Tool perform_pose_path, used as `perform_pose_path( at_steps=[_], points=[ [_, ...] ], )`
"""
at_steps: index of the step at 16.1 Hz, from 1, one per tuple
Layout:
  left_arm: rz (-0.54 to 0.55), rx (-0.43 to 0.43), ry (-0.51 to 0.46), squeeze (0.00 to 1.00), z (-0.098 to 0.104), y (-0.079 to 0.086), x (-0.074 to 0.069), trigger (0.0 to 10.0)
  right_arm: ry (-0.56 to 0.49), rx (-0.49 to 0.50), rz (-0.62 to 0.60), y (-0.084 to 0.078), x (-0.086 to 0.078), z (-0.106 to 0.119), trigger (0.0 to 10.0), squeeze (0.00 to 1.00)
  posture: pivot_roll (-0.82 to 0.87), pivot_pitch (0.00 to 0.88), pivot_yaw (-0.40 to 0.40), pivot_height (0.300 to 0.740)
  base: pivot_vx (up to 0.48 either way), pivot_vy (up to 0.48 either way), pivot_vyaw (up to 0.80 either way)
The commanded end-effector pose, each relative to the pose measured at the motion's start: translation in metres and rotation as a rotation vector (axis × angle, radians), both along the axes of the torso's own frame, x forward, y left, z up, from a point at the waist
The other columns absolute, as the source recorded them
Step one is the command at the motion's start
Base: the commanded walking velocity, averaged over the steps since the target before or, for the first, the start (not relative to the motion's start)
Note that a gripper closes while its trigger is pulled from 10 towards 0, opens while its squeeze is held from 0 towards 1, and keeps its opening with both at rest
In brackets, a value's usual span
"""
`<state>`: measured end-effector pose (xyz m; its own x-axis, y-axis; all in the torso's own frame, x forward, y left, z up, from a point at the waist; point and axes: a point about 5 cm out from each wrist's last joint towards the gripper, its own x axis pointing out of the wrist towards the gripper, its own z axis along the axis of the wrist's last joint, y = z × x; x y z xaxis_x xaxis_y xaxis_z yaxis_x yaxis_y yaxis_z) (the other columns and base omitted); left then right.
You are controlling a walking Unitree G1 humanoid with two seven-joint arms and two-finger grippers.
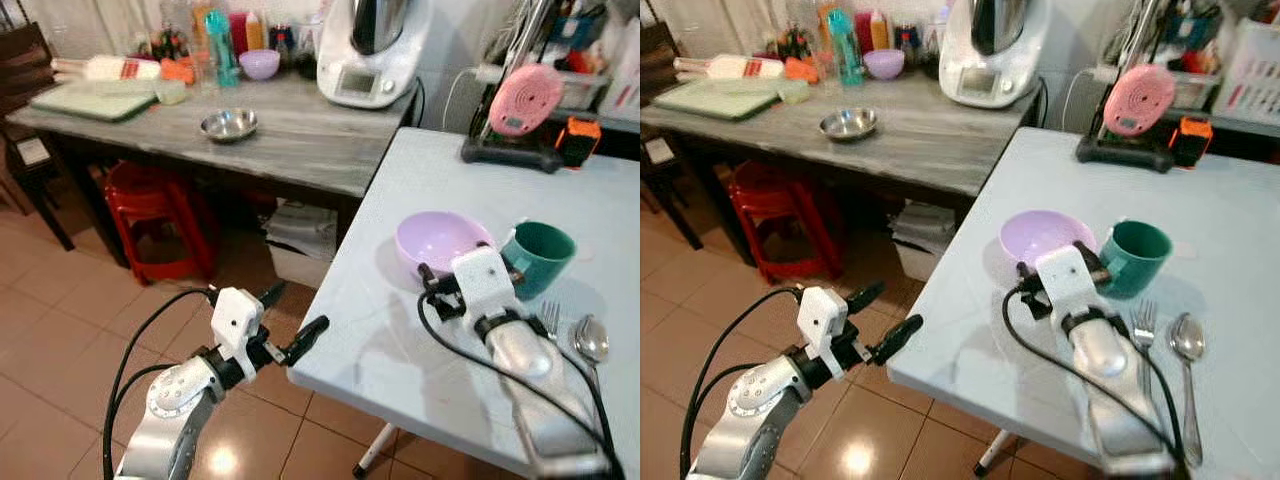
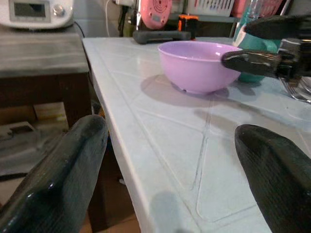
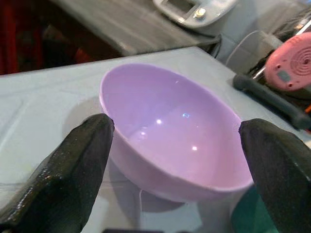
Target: Setting the table
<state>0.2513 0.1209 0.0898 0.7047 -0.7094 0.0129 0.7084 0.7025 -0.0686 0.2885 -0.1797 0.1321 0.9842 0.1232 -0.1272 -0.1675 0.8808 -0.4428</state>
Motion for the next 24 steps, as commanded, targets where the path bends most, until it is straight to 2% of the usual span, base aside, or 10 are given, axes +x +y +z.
perform_pose_path(
  at_steps=[1, 3, 5, 7, 9, 10, 11, 14, 17, 24],
  points=[
    [-0.017, 0.011, -0.012, 0.0, 0.004, 0.0, 0.001, 10.0, 0.028, -0.014, 0.029, 0.003, 0.003, -0.002, 10.0, 0.0, -0.03, 0.0, 0.021, 0.74, 0.0, 0.0, 0.0],
    [-0.025, 0.008, -0.01, 0.0, 0.005, -0.001, 0.001, 10.0, 0.078, -0.073, 0.107, 0.003, 0.013, -0.002, 10.0, 0.0, -0.03, 0.0, 0.017, 0.74, 0.0, 0.0, 0.0],
    [-0.027, 0.004, -0.007, 0.0, 0.005, -0.002, 0.0, 10.0, 0.114, -0.091, 0.134, -0.001, 0.017, -0.004, 10.0, 0.0, -0.03, 0.0, 0.011, 0.74, 0.0, 0.0, 0.0],
    [-0.028, 0.0, -0.003, 0.0, 0.006, -0.004, -0.002, 10.0, 0.177, -0.14, 0.231, -0.001, 0.023, -0.009, 10.0, 0.0, -0.02, 0.0, 0.008, 0.74, 0.0, 0.0, 0.0],
    [-0.03, 0.0, 0.001, 0.0, 0.006, -0.006, -0.002, 10.0, 0.219, -0.187, 0.271, -0.003, 0.029, -0.014, 10.0, 0.0, -0.02, 0.0, 0.002, 0.74, 0.0, 0.0, 0.0],
    [-0.031, 0.0, 0.002, 0.0, 0.006, -0.006, -0.002, 10.0, 0.226, -0.195, 0.282, -0.004, 0.031, -0.015, 5.8, 0.0, -0.02, 0.0, 0.0, 0.74, 0.0, 0.0, 0.0],
    [-0.029, 0.001, -0.006, 0.0, 0.006, -0.006, -0.002, 10.0, 0.214, -0.21, 0.303, -0.003, 0.033, -0.013, 0.0, 0.0, -0.02, 0.0, 0.0, 0.74, 0.0, 0.0, 0.0],
    [-0.024, -0.006, -0.015, 0.0, 0.007, -0.007, -0.001, 10.0, 0.184, -0.25, 0.337, 0.0, 0.039, -0.006, 0.0, 0.0, -0.01, 0.0, 0.001, 0.74, 0.0, 0.0, 0.0],
    [-0.026, 0.003, -0.008, 0.0, 0.006, -0.006, -0.001, 10.0, 0.173, -0.292, 0.365, -0.001, 0.039, -0.009, 0.0, 0.0, -0.01, 0.0, 0.011, 0.74, 0.0, 0.0, 0.0],
    [-0.071, -0.006, -0.014, 0.0, 0.006, -0.006, -0.001, 10.0, 0.173, -0.31, 0.37, -0.006, 0.039, -0.011, 0.0, 0.0, -0.01, 0.0, 0.019, 0.74, 0.0, 0.0, 0.0]
  ],
)
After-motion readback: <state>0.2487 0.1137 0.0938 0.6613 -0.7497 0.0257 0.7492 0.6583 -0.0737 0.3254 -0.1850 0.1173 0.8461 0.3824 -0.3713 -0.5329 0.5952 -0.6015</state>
